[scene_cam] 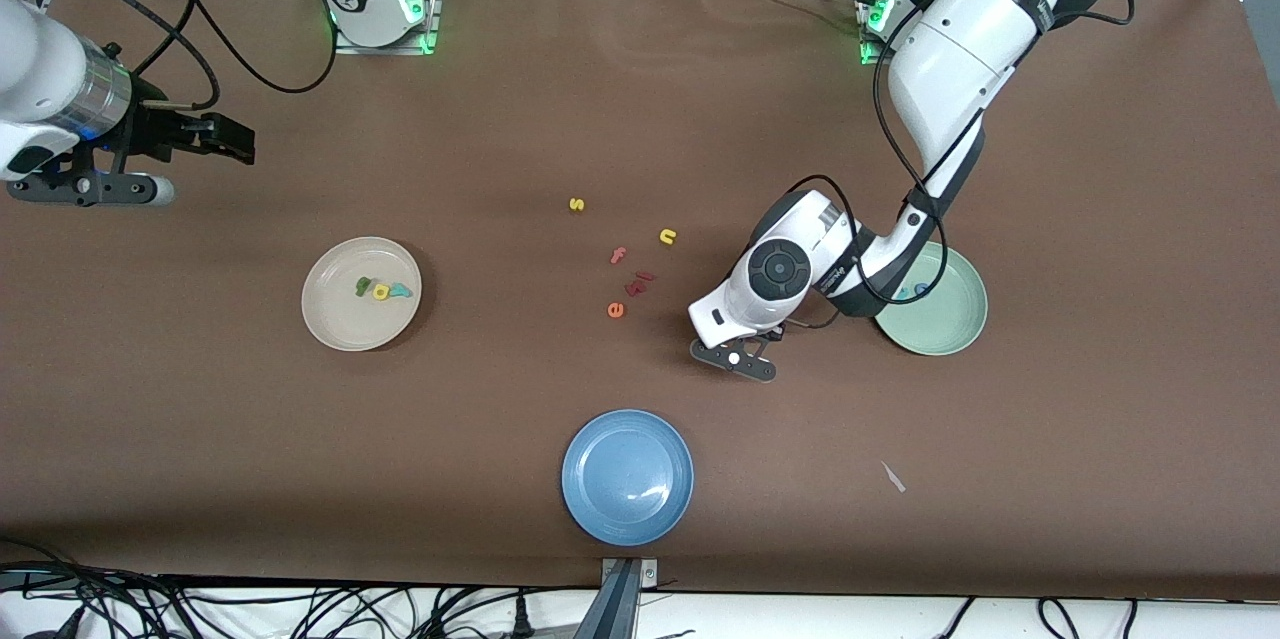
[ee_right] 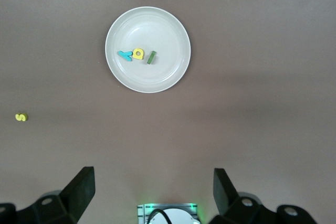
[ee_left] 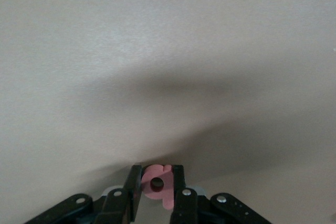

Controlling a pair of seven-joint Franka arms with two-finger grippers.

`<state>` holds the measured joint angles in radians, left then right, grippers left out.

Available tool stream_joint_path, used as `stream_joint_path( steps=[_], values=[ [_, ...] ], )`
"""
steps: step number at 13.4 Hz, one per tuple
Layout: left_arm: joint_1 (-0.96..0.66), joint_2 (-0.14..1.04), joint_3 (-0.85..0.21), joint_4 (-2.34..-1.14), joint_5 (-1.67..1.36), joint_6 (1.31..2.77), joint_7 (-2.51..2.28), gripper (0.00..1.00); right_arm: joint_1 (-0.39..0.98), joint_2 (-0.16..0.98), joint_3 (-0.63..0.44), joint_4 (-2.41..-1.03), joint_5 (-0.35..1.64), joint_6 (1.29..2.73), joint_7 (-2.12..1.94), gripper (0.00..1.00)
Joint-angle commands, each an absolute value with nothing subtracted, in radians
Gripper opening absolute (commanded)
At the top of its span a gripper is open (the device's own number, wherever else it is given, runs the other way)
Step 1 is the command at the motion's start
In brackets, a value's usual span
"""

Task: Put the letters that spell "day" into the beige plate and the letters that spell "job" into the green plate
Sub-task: 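Carry the pink q to the green plate and open the left gripper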

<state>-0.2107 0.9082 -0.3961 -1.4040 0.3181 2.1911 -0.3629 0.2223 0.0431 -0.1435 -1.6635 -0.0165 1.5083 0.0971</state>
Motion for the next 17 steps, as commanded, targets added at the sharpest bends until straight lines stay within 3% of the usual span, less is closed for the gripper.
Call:
stream_joint_path(
  steps=[1,6,10,13,17],
  values=[
    [-0.183,0.833,-0.394,-1.396,0.348,2.044,-0.296,0.04,0.209,0.031,-0.153,-1.683,0.006,1.519,0.094,1.00],
    [-0.076,0.681,-0.394,-1.434,0.348,1.761,-0.002,0.05,0.219,0.041,-0.150,-1.674,-0.014,1.513,0.104,1.00],
    [0.069,0.605,-0.402,-1.598,0.350,1.776,0.129,0.05,0.224,0.066,-0.146,-1.637,-0.023,1.514,0.107,1.00],
    [0.168,0.531,-0.403,-1.819,0.350,1.955,0.138,0.05,0.222,0.077,-0.144,-1.626,-0.043,1.511,0.126,1.00],
    [0.262,0.517,-0.434,-1.949,0.318,2.039,0.176,0.08,0.216,0.077,-0.149,-1.628,-0.049,1.509,0.129,1.00]
  ],
)
